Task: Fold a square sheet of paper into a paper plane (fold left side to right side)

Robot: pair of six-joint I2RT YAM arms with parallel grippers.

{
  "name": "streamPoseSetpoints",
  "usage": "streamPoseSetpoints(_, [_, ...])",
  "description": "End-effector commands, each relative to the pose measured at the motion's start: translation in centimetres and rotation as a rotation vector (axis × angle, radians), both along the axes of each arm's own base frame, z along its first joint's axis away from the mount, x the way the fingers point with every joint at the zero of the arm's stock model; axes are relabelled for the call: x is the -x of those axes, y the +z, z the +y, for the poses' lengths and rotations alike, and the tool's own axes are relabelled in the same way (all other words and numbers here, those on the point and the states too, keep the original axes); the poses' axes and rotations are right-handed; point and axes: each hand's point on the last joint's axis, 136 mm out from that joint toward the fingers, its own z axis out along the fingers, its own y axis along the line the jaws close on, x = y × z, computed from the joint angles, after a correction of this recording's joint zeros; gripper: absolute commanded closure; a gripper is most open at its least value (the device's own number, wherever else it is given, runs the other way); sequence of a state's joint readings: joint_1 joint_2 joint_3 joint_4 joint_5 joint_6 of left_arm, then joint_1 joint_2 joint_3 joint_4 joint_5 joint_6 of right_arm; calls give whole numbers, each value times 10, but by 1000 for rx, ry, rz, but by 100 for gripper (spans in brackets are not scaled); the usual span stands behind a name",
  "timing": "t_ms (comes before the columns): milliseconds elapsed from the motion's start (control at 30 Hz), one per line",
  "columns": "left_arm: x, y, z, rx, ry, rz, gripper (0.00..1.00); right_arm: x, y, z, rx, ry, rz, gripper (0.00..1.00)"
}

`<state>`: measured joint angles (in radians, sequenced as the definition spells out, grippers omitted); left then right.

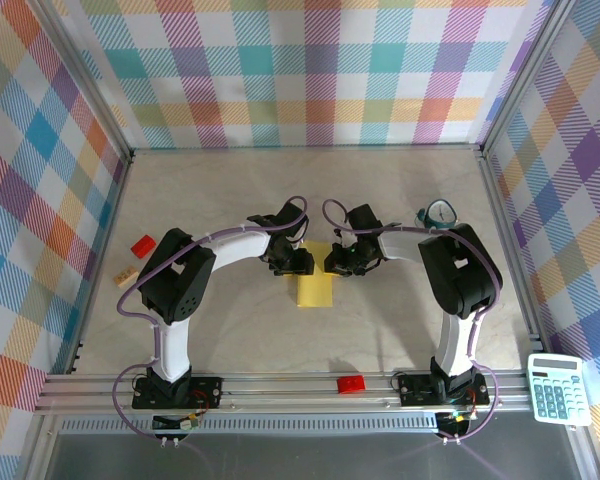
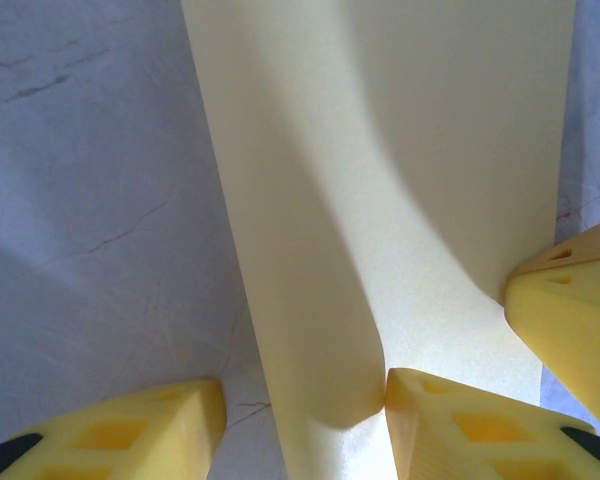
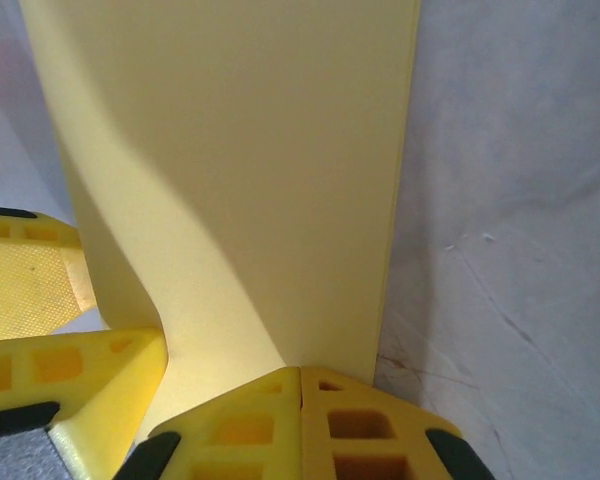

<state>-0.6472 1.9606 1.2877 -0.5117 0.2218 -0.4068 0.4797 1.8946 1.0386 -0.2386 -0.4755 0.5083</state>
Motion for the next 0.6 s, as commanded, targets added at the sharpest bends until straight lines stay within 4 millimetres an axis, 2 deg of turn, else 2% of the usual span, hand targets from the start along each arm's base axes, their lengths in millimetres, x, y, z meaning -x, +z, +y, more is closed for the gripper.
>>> streamPoseSetpoints(0, [18, -40, 1, -54, -20, 58, 51, 17, -25, -16, 117, 6, 79, 98])
streamPoseSetpoints(167, [3, -12, 3, -26, -8, -11, 47, 28, -40, -27, 186, 8, 124, 100])
streamPoseSetpoints(367, [-20, 53, -1, 76, 1, -204, 38, 36, -54, -37, 253, 12, 156, 100])
streamPoseSetpoints(500, [-21, 81, -6, 161, -2, -266, 36, 38, -58, -40, 269, 9, 165, 100])
streamPoseSetpoints(567, [-16, 89, -14, 236, -25, -271, 41, 39, -59, -41, 271, 9, 166, 100])
